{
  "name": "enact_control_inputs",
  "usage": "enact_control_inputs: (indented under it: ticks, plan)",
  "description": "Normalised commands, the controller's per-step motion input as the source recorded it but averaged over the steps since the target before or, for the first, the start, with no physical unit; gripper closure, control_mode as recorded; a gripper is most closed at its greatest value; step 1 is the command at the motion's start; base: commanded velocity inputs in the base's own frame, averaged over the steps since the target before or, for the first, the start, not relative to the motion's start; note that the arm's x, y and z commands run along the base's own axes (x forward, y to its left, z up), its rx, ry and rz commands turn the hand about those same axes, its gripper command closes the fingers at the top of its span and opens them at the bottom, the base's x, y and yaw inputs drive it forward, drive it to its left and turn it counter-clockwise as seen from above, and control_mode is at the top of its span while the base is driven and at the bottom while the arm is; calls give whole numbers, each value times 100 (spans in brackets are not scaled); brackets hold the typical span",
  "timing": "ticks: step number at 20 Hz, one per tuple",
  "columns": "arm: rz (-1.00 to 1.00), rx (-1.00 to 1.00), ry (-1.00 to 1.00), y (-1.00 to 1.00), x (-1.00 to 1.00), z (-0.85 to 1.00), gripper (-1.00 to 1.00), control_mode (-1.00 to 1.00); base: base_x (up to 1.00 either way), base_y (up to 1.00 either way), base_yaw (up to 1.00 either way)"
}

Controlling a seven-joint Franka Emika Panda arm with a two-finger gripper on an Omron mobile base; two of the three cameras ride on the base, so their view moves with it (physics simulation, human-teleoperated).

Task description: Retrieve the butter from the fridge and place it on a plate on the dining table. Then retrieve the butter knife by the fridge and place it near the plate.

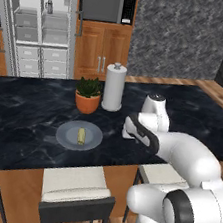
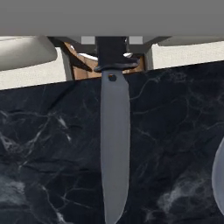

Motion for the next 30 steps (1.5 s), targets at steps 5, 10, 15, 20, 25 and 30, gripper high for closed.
enact_control_inputs:
  ticks: [5, 10, 15, 20, 25, 30]
  plan:
    - [0, 5, -1, 9, 47, -15, 100, -100, 0, 0, 0]
    - [0, 2, 0, 34, 24, -13, 100, -100, 0, 0, 0]
    - [0, 0, 0, 30, 22, -9, 100, -100, 0, 0, 0]
    - [0, 0, -3, 13, 38, -27, 100, -100, 0, 0, 0]
    - [5, 0, -8, 0, 46, -43, 100, -100, 0, 0, 0]
    - [7, 0, -9, 0, 33, -43, 100, -100, 0, 0, 0]
